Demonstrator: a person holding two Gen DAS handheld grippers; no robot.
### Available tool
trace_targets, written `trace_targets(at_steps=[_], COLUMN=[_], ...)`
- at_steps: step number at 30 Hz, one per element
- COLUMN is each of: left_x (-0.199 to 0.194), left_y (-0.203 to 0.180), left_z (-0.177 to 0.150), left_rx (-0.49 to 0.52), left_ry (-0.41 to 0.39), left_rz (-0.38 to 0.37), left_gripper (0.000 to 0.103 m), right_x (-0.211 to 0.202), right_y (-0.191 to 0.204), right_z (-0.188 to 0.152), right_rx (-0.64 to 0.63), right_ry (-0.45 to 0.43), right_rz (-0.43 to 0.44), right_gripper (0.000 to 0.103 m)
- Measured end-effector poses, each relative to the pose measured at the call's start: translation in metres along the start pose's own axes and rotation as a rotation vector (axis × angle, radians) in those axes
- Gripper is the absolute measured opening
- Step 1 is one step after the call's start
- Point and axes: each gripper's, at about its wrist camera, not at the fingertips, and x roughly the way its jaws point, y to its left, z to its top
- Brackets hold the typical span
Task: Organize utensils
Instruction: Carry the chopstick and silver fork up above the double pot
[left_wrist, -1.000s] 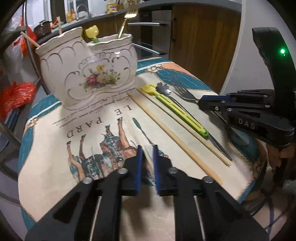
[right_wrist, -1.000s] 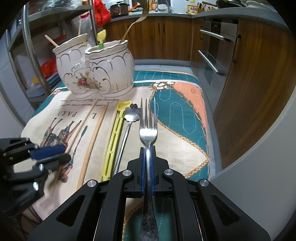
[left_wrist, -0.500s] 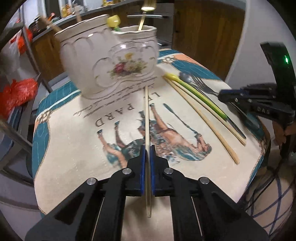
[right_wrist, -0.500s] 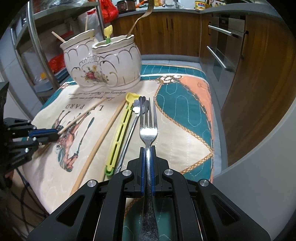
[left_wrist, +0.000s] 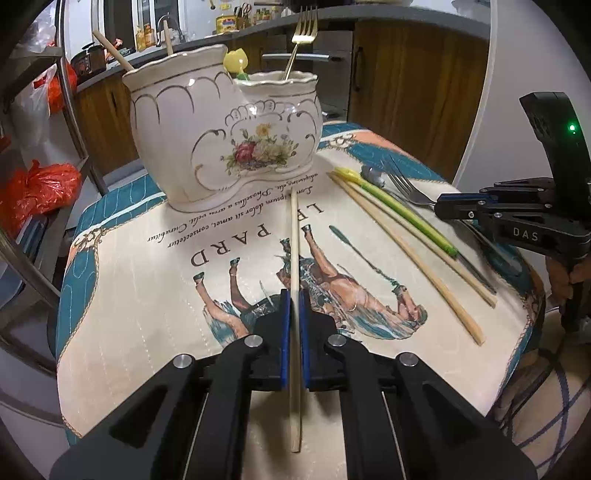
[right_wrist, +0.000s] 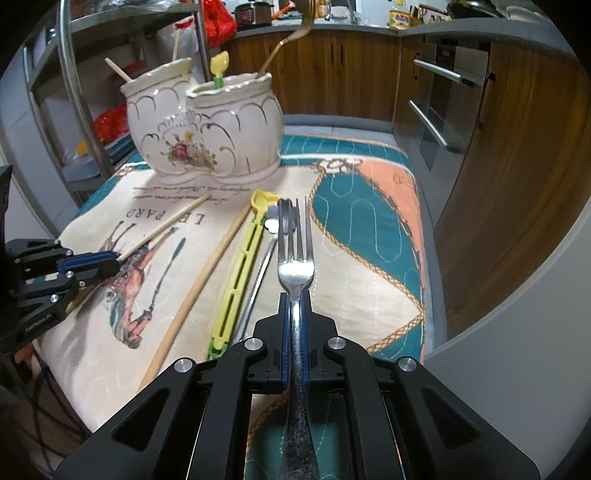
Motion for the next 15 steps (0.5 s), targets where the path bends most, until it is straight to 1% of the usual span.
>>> trace_targets(at_steps=[3,7,12,15], left_x=[-0.008,-0.028,-0.043,-0.045], left_y=[0.002,0.009,0.016,0.019], left_z=[0.001,0.005,0.008,0.009], left_rx=[-0.003,-0.028,-0.059,-0.064], left_ry=[-0.046,-0.156,-0.267,-0.292], left_rz=[-0.010,-0.020,-0.023,-0.023], left_gripper=[0.005,0.005,0.005,0.005], right_x=[-0.011,-0.031,-0.054,-0.063], right_y=[0.000,-0.002,0.002,0.005], right_z=[0.003,0.006,0.009,0.011], right_rx=[0.004,0.009,-0.005,-0.021], right_ry=[-0.059,-0.176,-0.313,-0.374], right_rz=[0.002,0.017,0.031,0.033], right_gripper=[0.006,0.006,0.006,0.006])
